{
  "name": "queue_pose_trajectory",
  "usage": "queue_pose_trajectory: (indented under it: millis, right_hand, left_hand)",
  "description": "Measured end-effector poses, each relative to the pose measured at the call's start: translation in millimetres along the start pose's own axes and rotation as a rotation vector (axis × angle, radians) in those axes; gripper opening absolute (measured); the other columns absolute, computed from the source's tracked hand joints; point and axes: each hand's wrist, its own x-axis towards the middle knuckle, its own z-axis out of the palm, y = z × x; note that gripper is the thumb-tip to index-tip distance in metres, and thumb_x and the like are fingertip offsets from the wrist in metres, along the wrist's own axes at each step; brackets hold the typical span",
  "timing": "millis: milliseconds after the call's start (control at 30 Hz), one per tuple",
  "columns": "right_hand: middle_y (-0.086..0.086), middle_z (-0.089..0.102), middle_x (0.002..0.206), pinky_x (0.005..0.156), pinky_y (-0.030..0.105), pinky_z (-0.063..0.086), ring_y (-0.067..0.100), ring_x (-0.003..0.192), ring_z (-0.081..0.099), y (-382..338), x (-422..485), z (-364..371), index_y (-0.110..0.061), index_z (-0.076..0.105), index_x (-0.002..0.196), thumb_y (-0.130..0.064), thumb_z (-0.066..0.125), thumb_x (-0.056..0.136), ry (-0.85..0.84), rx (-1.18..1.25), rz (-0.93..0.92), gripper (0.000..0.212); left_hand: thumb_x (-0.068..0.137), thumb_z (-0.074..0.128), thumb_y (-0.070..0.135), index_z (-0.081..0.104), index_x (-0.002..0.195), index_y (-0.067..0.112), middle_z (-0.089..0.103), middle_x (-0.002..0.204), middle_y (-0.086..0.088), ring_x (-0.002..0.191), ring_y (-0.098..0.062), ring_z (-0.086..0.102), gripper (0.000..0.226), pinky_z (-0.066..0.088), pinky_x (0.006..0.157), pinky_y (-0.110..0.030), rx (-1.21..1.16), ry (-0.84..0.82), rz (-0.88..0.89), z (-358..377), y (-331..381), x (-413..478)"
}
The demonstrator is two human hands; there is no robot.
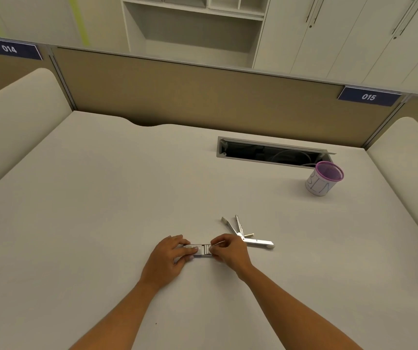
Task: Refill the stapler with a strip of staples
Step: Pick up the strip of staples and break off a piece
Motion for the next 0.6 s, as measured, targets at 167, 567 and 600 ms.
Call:
queue_pose_trajectory:
  millis: [167,567,600]
  right_hand:
    - [0.003,0.071,0.067,0.066,0.027,0.060,0.011,0.058,0.066,0,2,9,-0.011,0.073,0.080,-0.006,0.078,0.071,0.003,-0.010,-0.013,0.011]
    - [0.009,0.070,0.078,0.064,0.021,0.059,0.015,0.068,0.068,4,0,24,-0.017,0.070,0.078,-0.001,0.074,0.077,-0.042,0.049,-0.071,0.016]
    - [0.009,0.071,0.078,0.063,0.019,0.057,0.015,0.068,0.068,5,0,25,-0.017,0.070,0.078,-0.002,0.074,0.077,-0.037,0.053,-0.078,0.016]
  left_hand:
    - [0.086,0.062,0.037,0.074,0.100,0.025,0.071,0.099,0.005,0.089,-0.012,0.065,0.021,0.052,0.077,-0.030,0.000,-0.005,-0.020,0,0,-2]
    - [0.084,0.066,0.037,0.072,0.099,0.030,0.072,0.097,0.008,0.090,-0.007,0.065,0.018,0.050,0.077,-0.025,0.042,0.000,-0.030,1,-1,-5]
    - [0.083,0.067,0.037,0.072,0.098,0.031,0.071,0.097,0.008,0.090,-0.008,0.065,0.017,0.050,0.077,-0.026,0.045,-0.001,-0.035,1,-2,-5]
